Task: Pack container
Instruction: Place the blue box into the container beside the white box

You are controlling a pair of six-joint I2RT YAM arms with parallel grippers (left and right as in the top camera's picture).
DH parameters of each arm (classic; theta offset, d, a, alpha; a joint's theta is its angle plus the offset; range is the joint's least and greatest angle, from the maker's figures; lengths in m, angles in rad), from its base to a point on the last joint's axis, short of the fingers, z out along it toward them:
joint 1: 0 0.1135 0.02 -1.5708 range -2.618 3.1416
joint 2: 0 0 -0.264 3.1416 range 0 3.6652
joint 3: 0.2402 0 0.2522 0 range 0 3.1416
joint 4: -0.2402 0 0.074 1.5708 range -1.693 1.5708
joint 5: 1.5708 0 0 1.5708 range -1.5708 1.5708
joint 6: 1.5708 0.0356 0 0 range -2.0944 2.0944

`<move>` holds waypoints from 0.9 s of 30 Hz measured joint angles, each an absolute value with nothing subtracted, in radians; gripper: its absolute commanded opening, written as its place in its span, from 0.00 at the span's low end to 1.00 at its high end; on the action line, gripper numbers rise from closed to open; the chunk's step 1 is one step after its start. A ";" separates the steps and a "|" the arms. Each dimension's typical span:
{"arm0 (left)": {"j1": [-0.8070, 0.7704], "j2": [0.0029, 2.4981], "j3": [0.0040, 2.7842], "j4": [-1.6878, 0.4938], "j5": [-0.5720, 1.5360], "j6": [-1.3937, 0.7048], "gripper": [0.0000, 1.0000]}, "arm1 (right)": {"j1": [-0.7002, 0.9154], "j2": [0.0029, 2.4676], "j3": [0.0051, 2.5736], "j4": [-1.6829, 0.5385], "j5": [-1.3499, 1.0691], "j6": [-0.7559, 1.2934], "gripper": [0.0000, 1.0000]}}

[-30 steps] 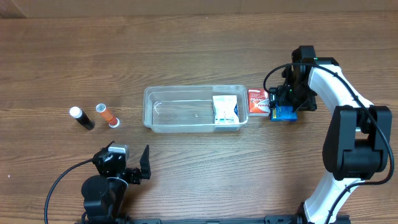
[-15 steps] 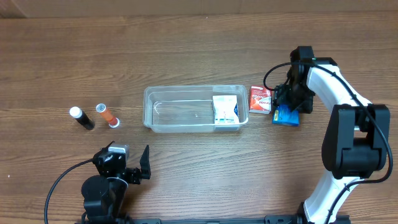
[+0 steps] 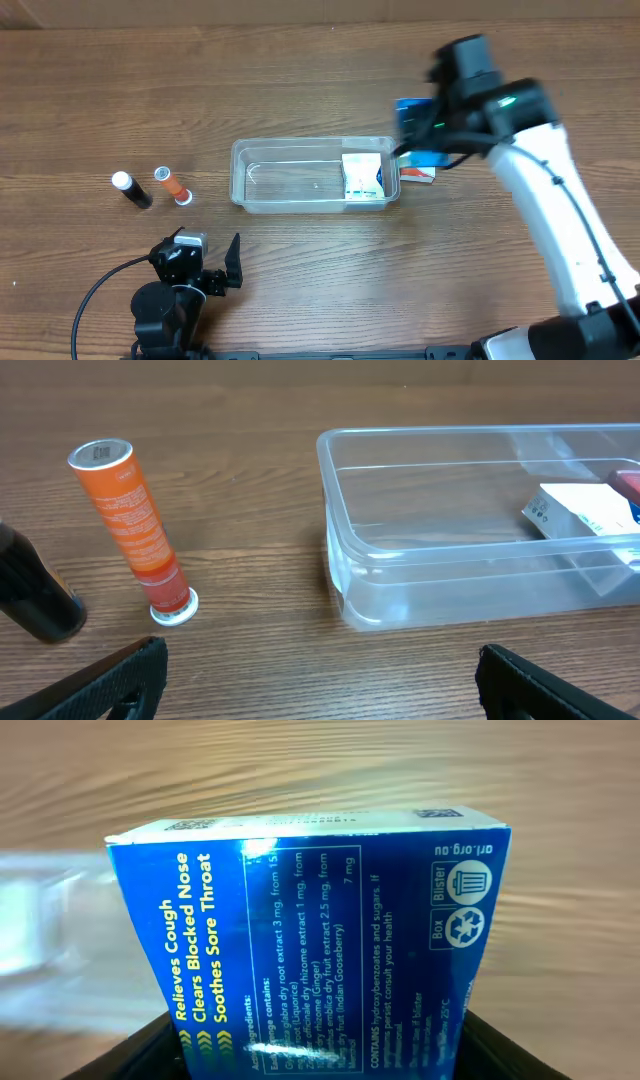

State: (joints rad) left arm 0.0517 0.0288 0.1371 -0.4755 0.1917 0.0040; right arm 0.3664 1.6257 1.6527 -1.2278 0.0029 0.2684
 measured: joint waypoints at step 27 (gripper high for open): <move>0.052 0.029 0.137 -0.476 0.191 0.004 1.00 | 0.733 2.030 1.641 -0.991 0.192 0.614 0.87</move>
